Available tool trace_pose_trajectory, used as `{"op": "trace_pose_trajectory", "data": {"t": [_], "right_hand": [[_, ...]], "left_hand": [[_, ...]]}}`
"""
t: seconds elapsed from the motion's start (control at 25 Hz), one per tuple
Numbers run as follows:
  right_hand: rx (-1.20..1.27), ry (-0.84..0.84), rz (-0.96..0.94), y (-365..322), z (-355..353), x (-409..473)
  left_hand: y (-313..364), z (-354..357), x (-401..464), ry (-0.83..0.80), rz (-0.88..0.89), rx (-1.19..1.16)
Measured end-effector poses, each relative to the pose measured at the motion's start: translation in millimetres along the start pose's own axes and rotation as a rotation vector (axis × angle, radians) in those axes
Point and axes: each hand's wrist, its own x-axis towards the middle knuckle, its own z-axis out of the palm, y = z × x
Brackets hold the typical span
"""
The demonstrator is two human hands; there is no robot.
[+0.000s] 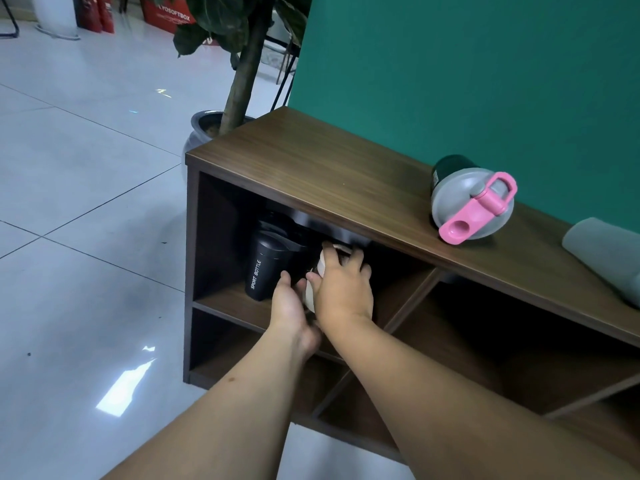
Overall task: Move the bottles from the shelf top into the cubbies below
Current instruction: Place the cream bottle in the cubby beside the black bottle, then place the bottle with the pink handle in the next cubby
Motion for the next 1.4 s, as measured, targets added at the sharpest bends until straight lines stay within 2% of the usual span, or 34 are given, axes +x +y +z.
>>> {"op": "trace_pose_trajectory", "data": {"t": [0.52,0.72,0.84,0.96,1.04,1.12,1.16,1.32,1.4], "right_hand": [[0.121,-0.028,0.049,-4,12,-7],[0.078,-0.038,0.019,-2,-11,-31],[0.095,0.041,-0.115,11,-51,-67],[0.175,0.192,-0.251,33,-105,-101],[0.228,0.398,-0.275,47,-143,-117],[0.153,0.525,-0.276,64,-176,-117],[0.068,0.504,-0.257,71,-190,-110],[-0.362,0.143,-0.148,100,-239,-59],[-0.466,0.021,-0.149,110,-242,-34]], "left_hand": [[4,-4,7,-0.088,-0.047,-0.006],[2,3,-10,-0.071,-0.035,0.114],[-4,15,-47,-0.066,0.072,0.232],[-16,47,-114,-0.049,0.285,0.32],[-25,70,-160,-0.174,0.357,0.284],[-28,90,-190,-0.289,0.361,0.247],[-27,97,-200,-0.331,0.386,0.268],[-19,130,-208,-0.392,0.481,0.287],[-18,143,-196,-0.389,0.482,0.3]]}}
